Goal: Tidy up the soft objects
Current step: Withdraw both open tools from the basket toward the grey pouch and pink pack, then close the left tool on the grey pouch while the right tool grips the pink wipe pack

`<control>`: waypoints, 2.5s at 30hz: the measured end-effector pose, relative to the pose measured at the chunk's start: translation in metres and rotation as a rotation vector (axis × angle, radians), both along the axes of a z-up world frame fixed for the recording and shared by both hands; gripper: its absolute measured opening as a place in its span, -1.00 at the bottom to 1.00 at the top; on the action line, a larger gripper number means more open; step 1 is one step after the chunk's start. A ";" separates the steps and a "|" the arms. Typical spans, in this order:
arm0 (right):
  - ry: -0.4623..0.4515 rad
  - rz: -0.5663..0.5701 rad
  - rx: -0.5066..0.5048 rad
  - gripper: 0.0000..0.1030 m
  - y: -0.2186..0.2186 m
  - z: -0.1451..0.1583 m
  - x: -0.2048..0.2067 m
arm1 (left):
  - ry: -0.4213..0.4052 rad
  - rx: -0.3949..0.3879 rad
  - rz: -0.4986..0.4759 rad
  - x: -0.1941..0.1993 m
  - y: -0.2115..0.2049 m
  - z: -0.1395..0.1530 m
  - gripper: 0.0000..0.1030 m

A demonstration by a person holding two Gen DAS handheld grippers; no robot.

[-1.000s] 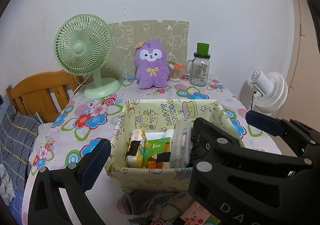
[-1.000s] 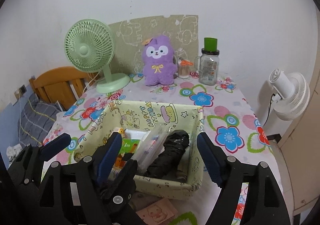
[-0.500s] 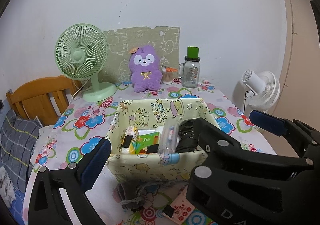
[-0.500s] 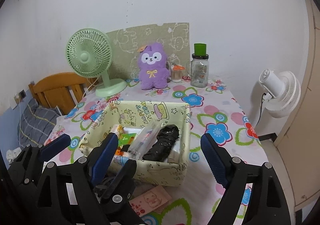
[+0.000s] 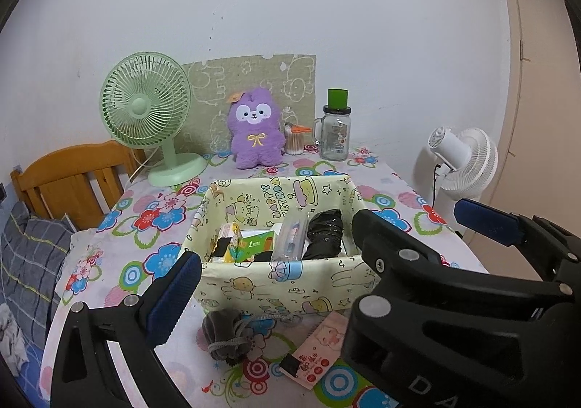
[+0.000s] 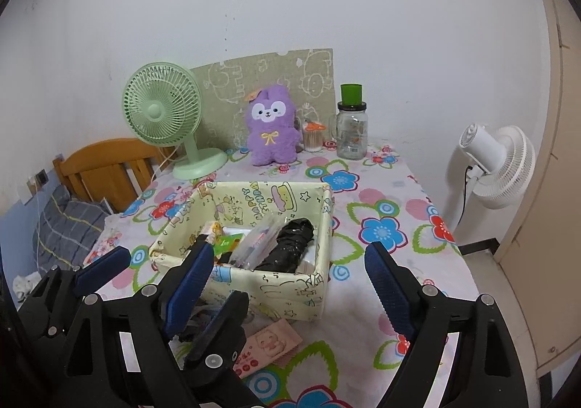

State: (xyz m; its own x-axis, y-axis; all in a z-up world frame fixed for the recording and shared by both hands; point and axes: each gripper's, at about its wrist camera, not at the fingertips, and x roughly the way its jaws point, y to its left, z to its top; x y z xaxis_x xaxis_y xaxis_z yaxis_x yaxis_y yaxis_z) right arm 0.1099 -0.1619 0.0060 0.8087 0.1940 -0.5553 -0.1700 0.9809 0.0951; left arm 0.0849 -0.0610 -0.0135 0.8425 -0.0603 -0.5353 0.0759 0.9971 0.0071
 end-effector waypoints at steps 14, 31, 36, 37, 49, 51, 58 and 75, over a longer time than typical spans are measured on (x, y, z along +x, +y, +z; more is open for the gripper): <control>0.019 -0.007 0.011 0.69 0.004 -0.007 -0.019 | 0.002 -0.002 0.007 -0.020 0.004 -0.006 0.99; 0.047 -0.029 -0.009 0.69 0.018 -0.023 -0.029 | 0.009 0.002 0.021 -0.030 0.019 -0.021 0.99; 0.066 -0.039 -0.025 0.69 0.024 -0.032 -0.026 | 0.021 0.009 0.017 -0.027 0.024 -0.029 0.99; 0.071 -0.040 -0.026 0.69 0.025 -0.034 -0.025 | 0.024 0.009 0.019 -0.026 0.025 -0.031 0.99; 0.137 -0.076 -0.035 0.69 0.026 -0.062 -0.013 | 0.089 0.017 0.027 -0.013 0.033 -0.060 0.99; 0.154 -0.076 -0.036 0.69 0.027 -0.067 -0.010 | 0.095 0.032 0.031 -0.011 0.033 -0.066 0.99; 0.211 -0.076 -0.037 0.69 0.029 -0.084 -0.002 | 0.145 0.035 0.042 -0.002 0.036 -0.084 0.94; 0.312 -0.090 -0.038 0.69 0.036 -0.117 0.015 | 0.195 0.072 0.086 0.012 0.051 -0.109 0.77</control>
State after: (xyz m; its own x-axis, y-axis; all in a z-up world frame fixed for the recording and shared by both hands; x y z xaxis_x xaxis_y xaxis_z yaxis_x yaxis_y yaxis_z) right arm 0.1248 -0.1255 -0.1107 0.6115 0.1038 -0.7844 -0.0505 0.9945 0.0922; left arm 0.0970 -0.0102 -0.1227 0.7228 0.0515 -0.6891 -0.0025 0.9974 0.0719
